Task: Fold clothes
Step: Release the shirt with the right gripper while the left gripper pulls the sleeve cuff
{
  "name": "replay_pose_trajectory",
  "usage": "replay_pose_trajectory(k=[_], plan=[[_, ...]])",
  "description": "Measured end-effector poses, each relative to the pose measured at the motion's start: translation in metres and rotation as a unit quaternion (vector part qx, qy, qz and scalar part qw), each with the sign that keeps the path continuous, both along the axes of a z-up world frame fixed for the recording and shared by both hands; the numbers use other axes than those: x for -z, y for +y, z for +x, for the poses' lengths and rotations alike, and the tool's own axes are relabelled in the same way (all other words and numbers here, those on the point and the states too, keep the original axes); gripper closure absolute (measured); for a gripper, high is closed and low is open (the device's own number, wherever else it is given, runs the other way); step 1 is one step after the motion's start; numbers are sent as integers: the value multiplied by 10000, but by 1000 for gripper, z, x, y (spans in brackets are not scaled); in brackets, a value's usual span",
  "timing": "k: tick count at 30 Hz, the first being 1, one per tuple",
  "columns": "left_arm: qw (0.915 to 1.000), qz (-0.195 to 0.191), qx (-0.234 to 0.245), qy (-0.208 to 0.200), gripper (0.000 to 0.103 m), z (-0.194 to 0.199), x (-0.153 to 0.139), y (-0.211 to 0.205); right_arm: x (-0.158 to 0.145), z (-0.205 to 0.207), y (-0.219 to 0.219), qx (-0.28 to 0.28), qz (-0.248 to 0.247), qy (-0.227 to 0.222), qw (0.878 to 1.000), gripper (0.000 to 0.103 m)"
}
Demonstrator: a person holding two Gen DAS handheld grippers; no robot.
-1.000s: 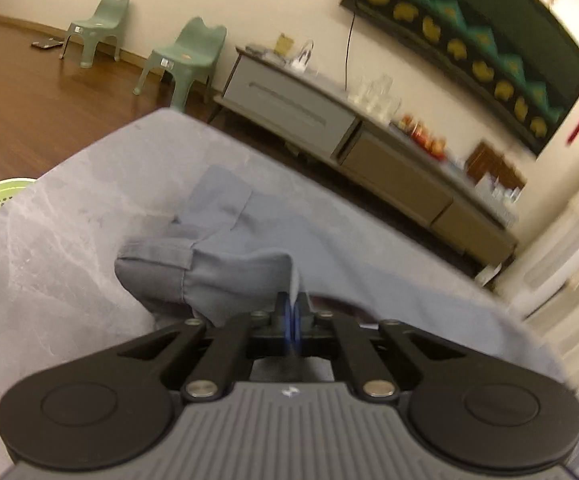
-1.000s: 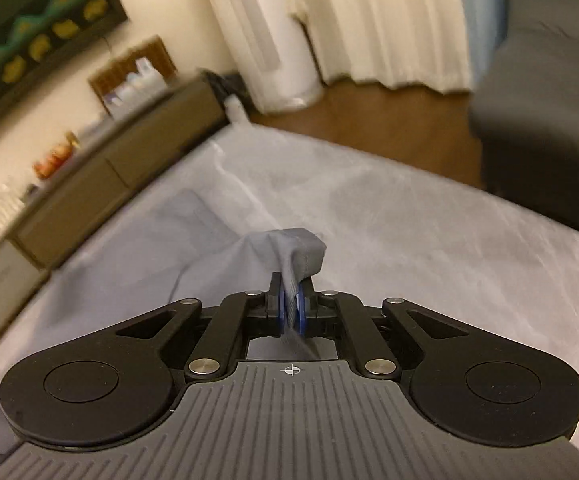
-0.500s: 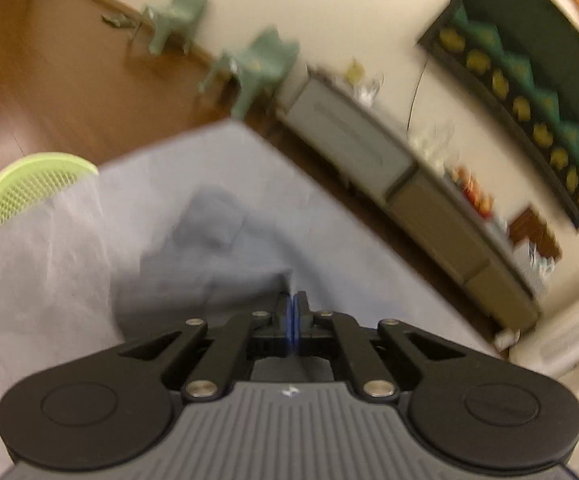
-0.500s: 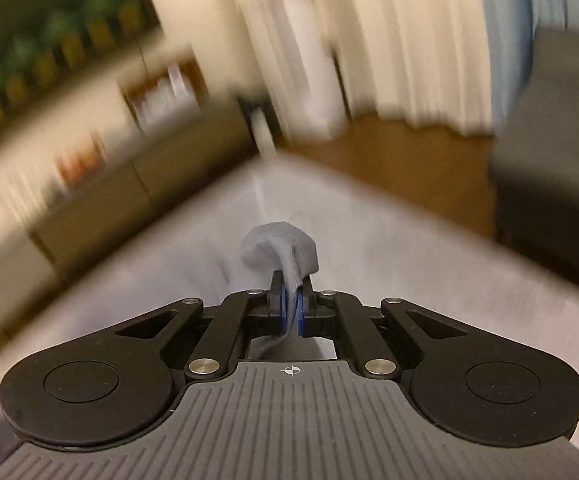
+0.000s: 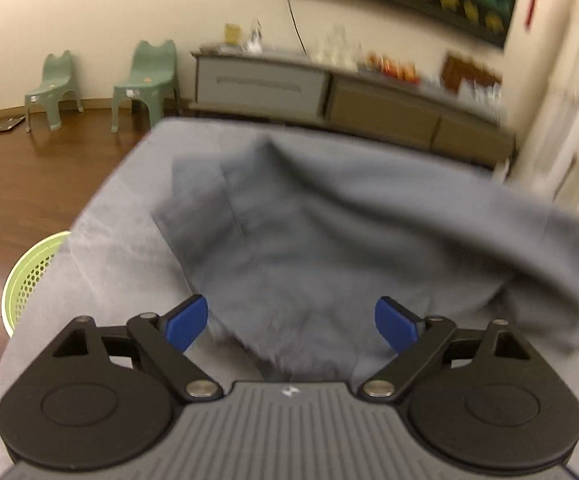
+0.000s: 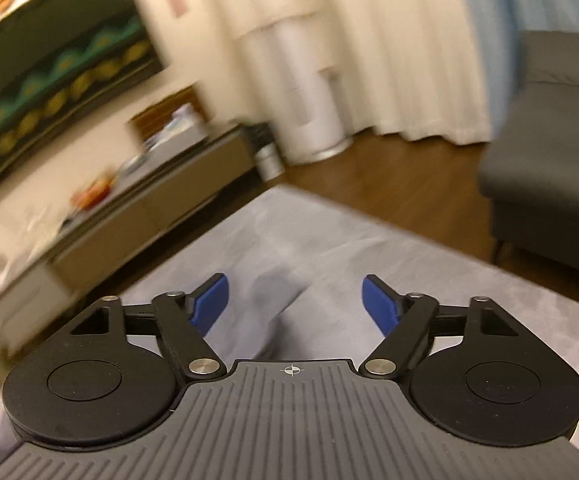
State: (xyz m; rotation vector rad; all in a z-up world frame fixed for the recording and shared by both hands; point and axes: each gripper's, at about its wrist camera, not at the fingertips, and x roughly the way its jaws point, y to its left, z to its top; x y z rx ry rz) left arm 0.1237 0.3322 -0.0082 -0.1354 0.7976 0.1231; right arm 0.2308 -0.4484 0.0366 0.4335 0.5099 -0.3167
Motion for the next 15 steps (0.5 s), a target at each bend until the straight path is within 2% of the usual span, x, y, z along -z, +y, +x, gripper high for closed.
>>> replay_pose_trajectory(k=[2, 3, 4, 5, 6, 7, 8, 9, 10, 12, 13, 15], plan=[[9994, 309, -20, 173, 11, 14, 16, -11, 5, 8, 29, -810, -165, 244, 9963, 19], [9988, 444, -72, 170, 15, 23, 21, -15, 10, 16, 45, -1209, -295, 386, 9915, 19], [9990, 405, -41, 164, 55, 32, 23, -17, 15, 23, 60, -1564, -437, 519, 9854, 19], [9998, 145, 53, 136, 97, 37, 20, -16, 19, 28, 70, -1685, -650, 603, 9817, 19], [9996, -195, 162, 93, 102, 42, 15, -15, 22, 33, 80, -1790, -844, 685, 9778, 19], [9982, -479, 289, -230, 103, 39, -1, -14, 27, 38, 83, -1812, -932, 766, 9760, 19], [9940, -715, 325, -762, 103, 23, -27, -6, 31, 44, 85, -1823, -1001, 848, 9745, 19], [9862, -940, 308, -1326, 103, 2, -56, 6, 36, 50, 82, -1767, -971, 935, 9750, 19], [9747, -1161, 290, -1886, 103, -18, -85, 17, 39, 56, 77, -1661, -944, 998, 9765, 19], [9591, -1357, -366, -2455, 103, -63, -108, 60, 49, 63, 60, -1344, -900, 1150, 9801, 19], [9581, -1364, -776, -2398, 103, -78, -104, 80, 53, 63, 55, -1204, -863, 1210, 9815, 19], [9699, -1438, -1001, -1693, 103, -77, -73, 96, 60, 64, 39, -961, -699, 1273, 9847, 19]])
